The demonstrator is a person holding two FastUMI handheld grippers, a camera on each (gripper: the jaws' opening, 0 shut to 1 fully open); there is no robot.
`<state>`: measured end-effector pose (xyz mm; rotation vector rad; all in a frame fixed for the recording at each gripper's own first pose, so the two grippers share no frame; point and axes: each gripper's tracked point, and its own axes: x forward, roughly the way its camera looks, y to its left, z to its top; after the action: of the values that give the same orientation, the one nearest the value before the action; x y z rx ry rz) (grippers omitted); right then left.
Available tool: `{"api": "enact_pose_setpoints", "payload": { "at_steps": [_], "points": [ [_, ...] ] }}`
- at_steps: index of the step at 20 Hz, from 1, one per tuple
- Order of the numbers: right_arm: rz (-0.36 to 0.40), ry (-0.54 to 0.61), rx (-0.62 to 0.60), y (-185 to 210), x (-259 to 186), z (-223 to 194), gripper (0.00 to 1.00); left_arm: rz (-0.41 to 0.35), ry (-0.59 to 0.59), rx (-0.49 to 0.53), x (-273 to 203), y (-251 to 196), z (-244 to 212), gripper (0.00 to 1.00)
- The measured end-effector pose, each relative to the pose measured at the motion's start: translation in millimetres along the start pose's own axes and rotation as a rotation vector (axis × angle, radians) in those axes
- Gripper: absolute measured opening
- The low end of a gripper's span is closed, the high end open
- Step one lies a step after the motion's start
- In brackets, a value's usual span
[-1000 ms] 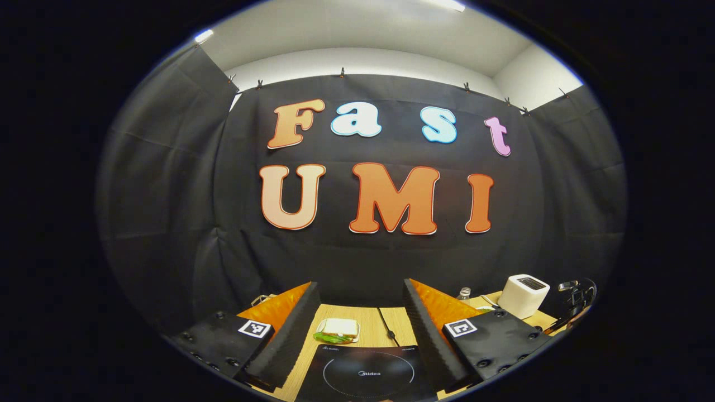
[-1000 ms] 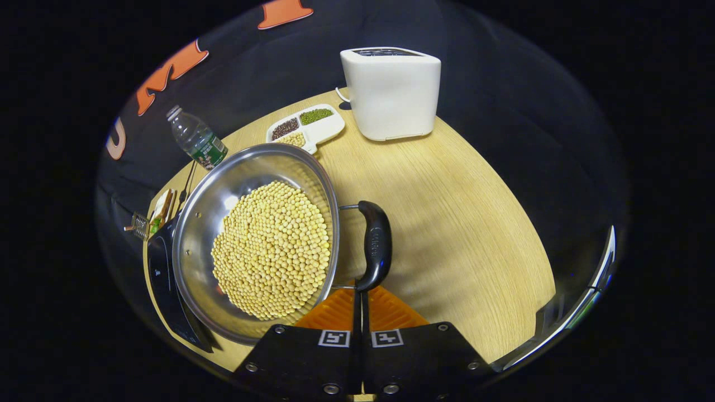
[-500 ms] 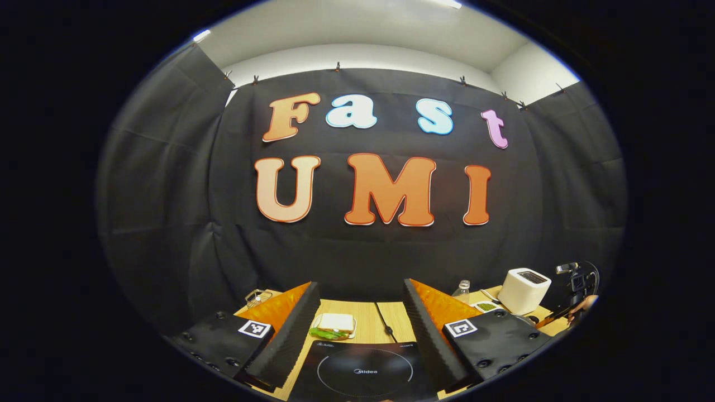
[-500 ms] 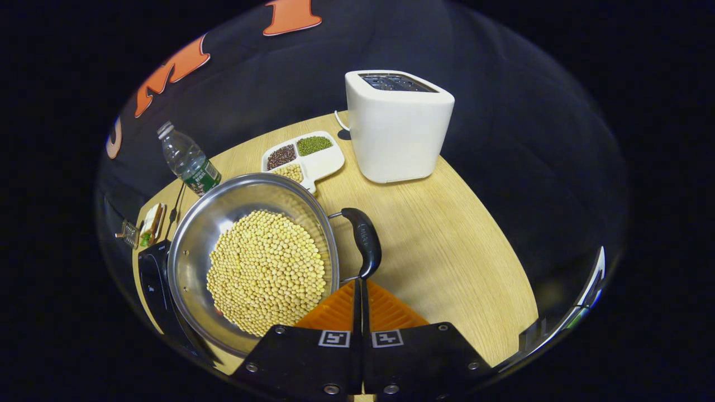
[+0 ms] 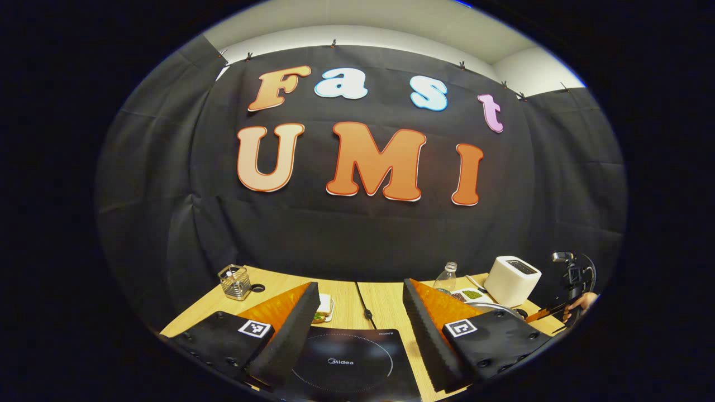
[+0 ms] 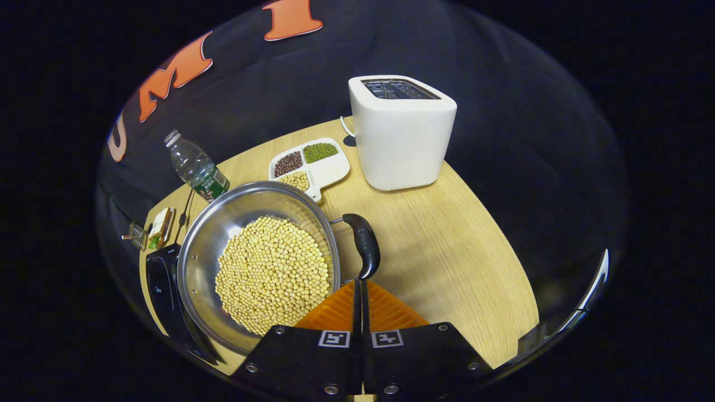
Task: First push the handle of the pot to place it horizontally, then grasp the pot with both hands and set it on the induction cooktop.
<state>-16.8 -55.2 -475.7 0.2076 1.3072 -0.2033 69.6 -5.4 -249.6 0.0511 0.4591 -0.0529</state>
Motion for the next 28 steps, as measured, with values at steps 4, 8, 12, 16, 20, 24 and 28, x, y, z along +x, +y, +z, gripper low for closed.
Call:
{"api": "enact_pose_setpoints", "payload": {
  "at_steps": [4,8,12,16,20,24,28],
  "points": [
    [0.078,-0.038,0.030,8,-23,14,0.00,-0.067,0.125,-0.031,22,-28,-39,0.98],
    [0.117,-0.087,0.045,14,-29,28,0.06,-0.152,0.249,-0.038,34,-68,-76,0.98],
    [0.120,-0.108,0.036,23,-28,32,0.38,-0.213,0.345,0.015,47,-106,-110,0.98],
    [0.109,-0.118,0.008,29,-24,32,0.66,-0.262,0.434,0.060,54,-142,-149,0.97],
    [0.070,-0.141,-0.060,27,-18,32,0.80,-0.253,0.486,0.063,72,-159,-178,0.98],
    [0.030,-0.152,-0.125,23,-11,28,0.86,-0.204,0.496,0.083,97,-161,-205,0.98],
    [0.001,-0.165,-0.167,20,-1,27,0.89,-0.195,0.536,0.060,106,-171,-233,0.98]
  ]
}}
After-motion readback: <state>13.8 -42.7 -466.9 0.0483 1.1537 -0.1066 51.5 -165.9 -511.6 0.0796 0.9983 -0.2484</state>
